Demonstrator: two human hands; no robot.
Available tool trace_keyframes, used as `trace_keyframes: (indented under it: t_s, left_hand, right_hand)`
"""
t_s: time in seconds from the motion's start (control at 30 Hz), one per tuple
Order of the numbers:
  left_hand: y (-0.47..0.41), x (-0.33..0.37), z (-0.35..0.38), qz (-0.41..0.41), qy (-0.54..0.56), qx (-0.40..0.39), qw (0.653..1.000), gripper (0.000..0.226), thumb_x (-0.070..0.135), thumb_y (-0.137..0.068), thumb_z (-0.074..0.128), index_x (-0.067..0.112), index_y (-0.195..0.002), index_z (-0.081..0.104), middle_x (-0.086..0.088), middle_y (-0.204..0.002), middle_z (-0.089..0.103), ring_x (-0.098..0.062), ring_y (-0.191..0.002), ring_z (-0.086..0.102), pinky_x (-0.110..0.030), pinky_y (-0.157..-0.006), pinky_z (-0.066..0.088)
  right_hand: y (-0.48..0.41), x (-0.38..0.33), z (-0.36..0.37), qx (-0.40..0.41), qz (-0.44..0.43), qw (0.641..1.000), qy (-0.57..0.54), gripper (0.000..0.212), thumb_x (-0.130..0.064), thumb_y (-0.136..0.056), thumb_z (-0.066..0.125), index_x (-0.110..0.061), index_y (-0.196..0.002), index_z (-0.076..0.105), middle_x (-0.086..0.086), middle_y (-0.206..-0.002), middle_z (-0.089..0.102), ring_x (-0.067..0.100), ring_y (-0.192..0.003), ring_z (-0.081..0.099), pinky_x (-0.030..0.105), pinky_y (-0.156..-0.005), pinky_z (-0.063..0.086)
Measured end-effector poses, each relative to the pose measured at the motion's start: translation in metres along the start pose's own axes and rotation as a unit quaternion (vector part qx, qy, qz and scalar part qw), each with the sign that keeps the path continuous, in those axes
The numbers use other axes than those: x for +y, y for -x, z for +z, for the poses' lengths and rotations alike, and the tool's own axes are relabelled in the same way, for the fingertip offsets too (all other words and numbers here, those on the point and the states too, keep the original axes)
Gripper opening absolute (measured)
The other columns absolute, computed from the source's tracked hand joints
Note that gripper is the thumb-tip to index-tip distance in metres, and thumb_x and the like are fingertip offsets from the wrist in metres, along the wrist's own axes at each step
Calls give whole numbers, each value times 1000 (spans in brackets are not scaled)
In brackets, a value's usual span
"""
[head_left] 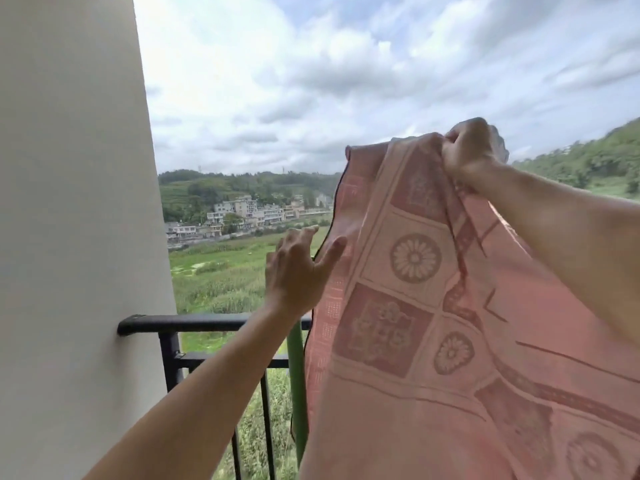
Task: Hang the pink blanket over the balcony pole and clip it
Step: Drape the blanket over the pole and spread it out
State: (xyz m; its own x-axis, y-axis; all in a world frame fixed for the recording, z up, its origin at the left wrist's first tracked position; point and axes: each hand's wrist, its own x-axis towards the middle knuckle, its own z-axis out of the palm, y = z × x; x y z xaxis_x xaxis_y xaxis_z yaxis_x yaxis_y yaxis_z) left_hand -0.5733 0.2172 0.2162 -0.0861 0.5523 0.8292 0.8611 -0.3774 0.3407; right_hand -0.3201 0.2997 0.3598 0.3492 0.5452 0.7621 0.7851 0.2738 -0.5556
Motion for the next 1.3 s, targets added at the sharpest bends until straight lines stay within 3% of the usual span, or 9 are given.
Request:
trace_keyframes:
  t_s: [0.17,0.3,0.43,0.57,0.77,0.87,1.0,1.13,1.3]
  left_hand:
    - [-26,12,20,37,-2,-41,998,25,30,-89,63,13,-71,64,7,-57,57,-8,-48,50,-23,-52,42]
    - [-66,7,25,-24,-34,19,999,24,22,-90,60,17,-67,56,7,-56,50,-8,-52,46,-21,-46,29]
    - [-100,1,22,-134,-26,85,987,24,29,-92,58,13,-74,62,1,-67,56,-21,-66,53,-28,-60,33]
    - [-100,-2,20,-157,16,25,987,25,37,-89,61,15,-79,65,4,-67,58,-24,-78,62,-28,-65,39]
    - [-46,11,9,-42,23,11,999,57,62,-88,40,19,-123,55,-7,-126,54,-24,-109,53,-41,-92,44]
    - [-10,25,9,32,-41,-33,998,83,78,-76,27,20,-130,51,-6,-131,48,-21,-114,47,-40,-97,38]
    - [6,25,23,108,-148,-68,981,65,78,-73,47,28,-113,62,3,-108,63,-18,-96,56,-35,-86,34]
    - [-14,21,26,161,-41,-109,980,37,60,-76,62,23,-74,69,12,-66,60,-14,-63,55,-28,-58,39]
    - [-73,15,21,67,46,-27,996,15,34,-86,65,24,-84,76,12,-66,68,-11,-64,65,-32,-60,55]
  right_hand:
    - [-4,46,5,-146,72,983,87,23,-26,-85,65,-4,-91,69,13,-99,69,29,-82,64,31,-62,53]
    - [38,54,-3,-265,-47,963,4,42,-41,-86,65,-12,-116,62,3,-117,63,19,-97,61,37,-85,52]
    - [97,32,-13,-374,-181,907,-67,41,-48,-81,66,-19,-110,64,-4,-93,70,11,-73,69,29,-64,57]
    - [100,31,4,-294,-222,927,-70,24,-38,-82,71,-27,-61,70,-4,-51,62,11,-41,53,29,-43,46]
    - [9,35,33,-129,-58,988,-64,37,-26,-84,66,-10,-52,56,7,-60,59,22,-64,59,37,-55,45]
    - [-21,43,39,-61,48,996,-42,28,-27,-83,66,-2,-72,67,15,-83,65,26,-87,65,33,-69,49]
    - [-16,62,45,-169,67,983,-12,29,-31,-81,71,-3,-88,72,11,-92,71,26,-84,66,37,-76,56]
    - [14,71,27,-318,25,947,-31,31,-32,-83,72,-11,-104,65,1,-100,64,22,-92,63,37,-85,52]
    - [48,84,-13,-302,-78,946,-88,57,-61,-71,61,-24,-114,60,8,-117,64,22,-98,64,46,-88,54]
